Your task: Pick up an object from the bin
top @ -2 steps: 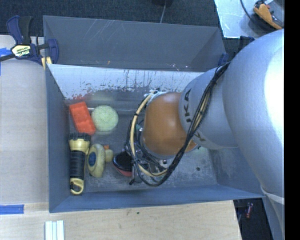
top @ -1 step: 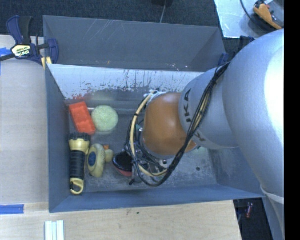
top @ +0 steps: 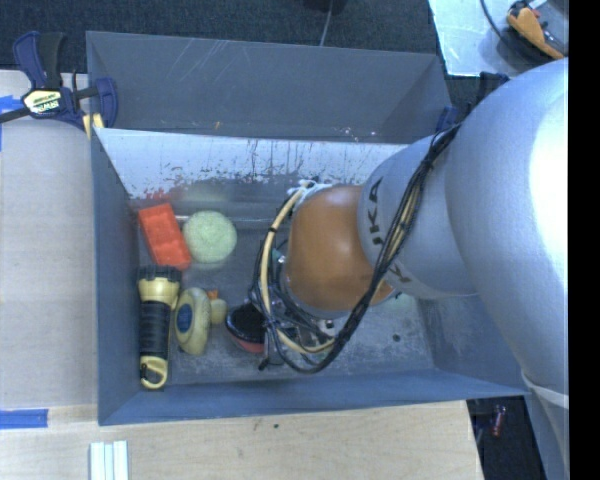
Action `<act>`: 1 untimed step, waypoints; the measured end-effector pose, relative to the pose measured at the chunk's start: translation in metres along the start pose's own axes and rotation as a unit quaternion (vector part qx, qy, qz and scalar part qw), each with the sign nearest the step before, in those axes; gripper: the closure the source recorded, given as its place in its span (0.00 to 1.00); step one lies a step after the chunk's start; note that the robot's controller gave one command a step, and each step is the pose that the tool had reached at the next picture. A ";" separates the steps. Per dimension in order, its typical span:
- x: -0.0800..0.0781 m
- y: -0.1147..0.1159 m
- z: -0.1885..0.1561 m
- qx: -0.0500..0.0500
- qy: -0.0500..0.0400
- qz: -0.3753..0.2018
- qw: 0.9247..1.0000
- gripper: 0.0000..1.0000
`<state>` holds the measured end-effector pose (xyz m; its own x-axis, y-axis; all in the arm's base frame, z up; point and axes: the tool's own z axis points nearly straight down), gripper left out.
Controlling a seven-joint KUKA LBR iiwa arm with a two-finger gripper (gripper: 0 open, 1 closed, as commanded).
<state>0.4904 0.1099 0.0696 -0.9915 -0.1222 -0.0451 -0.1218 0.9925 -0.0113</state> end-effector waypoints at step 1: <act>0.000 0.000 0.000 0.000 0.000 0.000 1.000 1.00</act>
Offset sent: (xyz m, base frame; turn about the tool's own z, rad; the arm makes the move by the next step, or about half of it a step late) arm 0.0019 0.0026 0.0931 -0.0104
